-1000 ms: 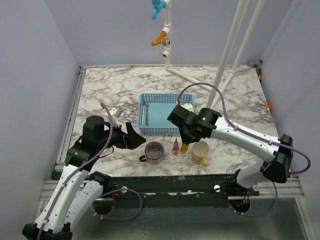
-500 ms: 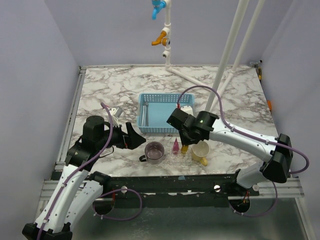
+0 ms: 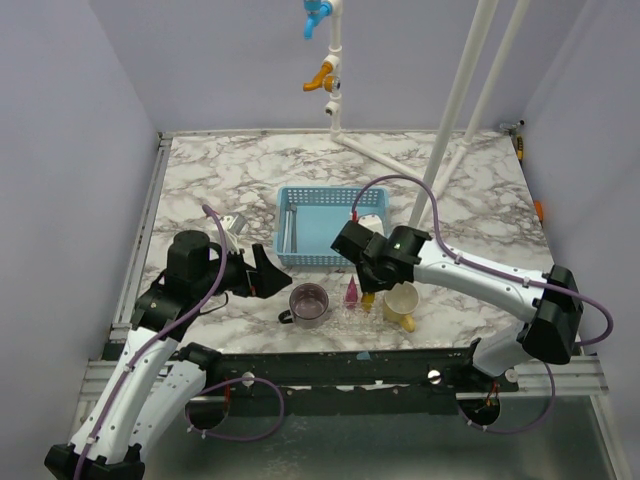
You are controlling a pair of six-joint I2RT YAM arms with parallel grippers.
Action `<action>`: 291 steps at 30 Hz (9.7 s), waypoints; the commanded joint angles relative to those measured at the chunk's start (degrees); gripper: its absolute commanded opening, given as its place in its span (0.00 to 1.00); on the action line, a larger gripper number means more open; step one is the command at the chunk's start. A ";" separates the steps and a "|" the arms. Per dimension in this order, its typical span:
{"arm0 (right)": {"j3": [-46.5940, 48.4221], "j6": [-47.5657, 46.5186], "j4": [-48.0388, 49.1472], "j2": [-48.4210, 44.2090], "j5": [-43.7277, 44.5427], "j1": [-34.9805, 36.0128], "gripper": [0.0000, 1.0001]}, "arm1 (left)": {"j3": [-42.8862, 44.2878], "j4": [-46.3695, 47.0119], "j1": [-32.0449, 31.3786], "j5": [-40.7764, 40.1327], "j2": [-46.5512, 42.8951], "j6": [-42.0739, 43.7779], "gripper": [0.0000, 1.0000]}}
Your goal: Prepare toiletry sets of a toothbrush and toothpaste on the tray
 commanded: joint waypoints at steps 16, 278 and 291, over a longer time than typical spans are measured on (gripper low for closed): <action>5.42 -0.65 -1.85 1.43 3.82 -0.48 0.27 | -0.76 1.25 0.32 -1.57 1.00 0.46 0.99; 16.92 3.59 17.30 -10.22 -31.44 -0.88 0.62 | 25.32 -28.07 -40.94 -23.54 5.06 11.71 0.00; 15.60 6.52 21.42 -8.60 -36.42 -2.07 0.47 | 24.95 -28.25 -42.63 -23.89 4.31 11.63 0.00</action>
